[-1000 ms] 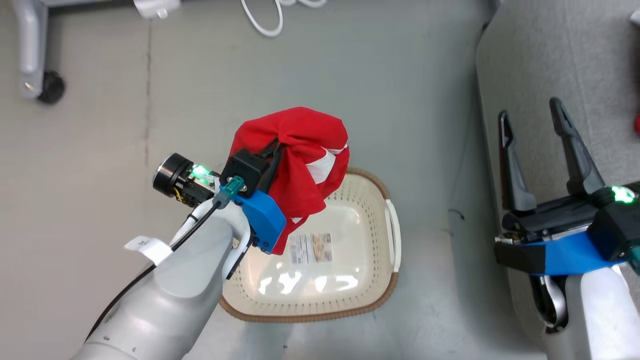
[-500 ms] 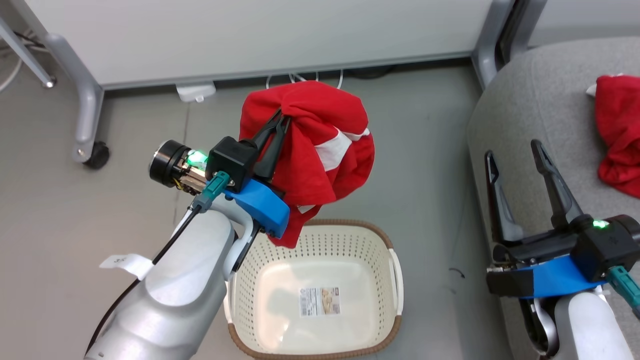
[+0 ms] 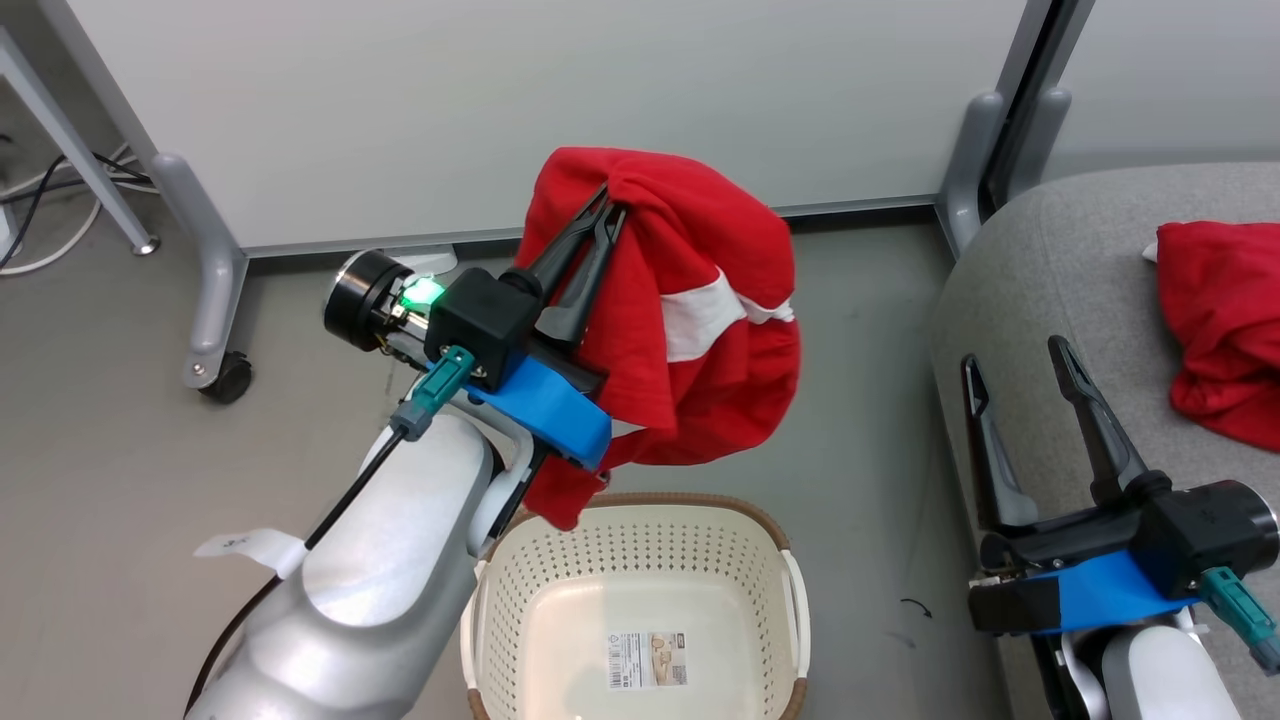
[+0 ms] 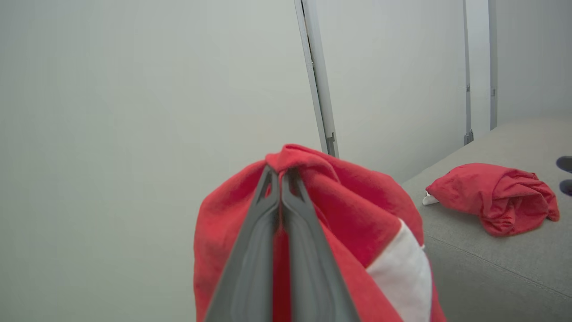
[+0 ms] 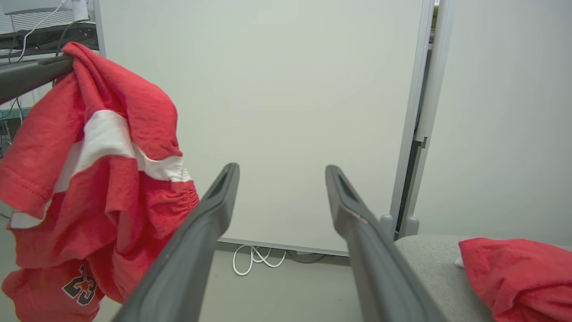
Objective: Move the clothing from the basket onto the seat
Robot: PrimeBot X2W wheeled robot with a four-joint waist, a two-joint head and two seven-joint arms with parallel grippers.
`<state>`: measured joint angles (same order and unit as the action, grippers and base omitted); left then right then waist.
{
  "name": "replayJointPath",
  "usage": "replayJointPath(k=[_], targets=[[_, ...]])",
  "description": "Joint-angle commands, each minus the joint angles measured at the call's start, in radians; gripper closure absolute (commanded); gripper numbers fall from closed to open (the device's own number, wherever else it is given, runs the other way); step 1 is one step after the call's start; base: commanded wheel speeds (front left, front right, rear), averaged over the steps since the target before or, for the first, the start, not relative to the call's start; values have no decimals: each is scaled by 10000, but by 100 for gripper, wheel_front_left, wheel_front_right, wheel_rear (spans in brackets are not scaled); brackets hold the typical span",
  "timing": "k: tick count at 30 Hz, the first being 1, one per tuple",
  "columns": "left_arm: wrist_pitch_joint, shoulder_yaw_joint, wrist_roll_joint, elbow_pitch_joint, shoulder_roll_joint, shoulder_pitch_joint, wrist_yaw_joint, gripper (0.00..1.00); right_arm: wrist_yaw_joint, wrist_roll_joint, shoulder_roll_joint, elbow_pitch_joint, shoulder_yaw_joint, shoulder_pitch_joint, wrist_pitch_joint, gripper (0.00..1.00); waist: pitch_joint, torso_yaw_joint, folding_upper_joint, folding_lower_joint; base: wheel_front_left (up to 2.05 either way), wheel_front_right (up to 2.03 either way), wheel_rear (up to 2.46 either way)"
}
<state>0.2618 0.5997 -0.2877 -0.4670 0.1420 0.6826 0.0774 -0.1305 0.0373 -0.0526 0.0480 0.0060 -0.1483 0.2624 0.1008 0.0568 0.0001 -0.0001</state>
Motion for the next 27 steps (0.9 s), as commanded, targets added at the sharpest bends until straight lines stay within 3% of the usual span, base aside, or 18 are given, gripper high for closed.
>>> replayJointPath(k=[1, 14, 27], targets=[[48, 16, 68, 152, -26, -93, 14, 100, -5, 41, 22, 31, 14, 161, 38, 0, -41, 21, -1, 1, 0, 0, 0], [48, 139, -5, 343, 5, -132, 32, 100, -5, 110, 28, -154, 483, -115, 38, 0, -119, 28, -1, 1, 0, 0, 0], [48, 315, -80, 371, -129, 129, 30, 100, -5, 317, 19, 332, 2522, -1180, 38, 0, -30, 212, -1, 1, 0, 0, 0]])
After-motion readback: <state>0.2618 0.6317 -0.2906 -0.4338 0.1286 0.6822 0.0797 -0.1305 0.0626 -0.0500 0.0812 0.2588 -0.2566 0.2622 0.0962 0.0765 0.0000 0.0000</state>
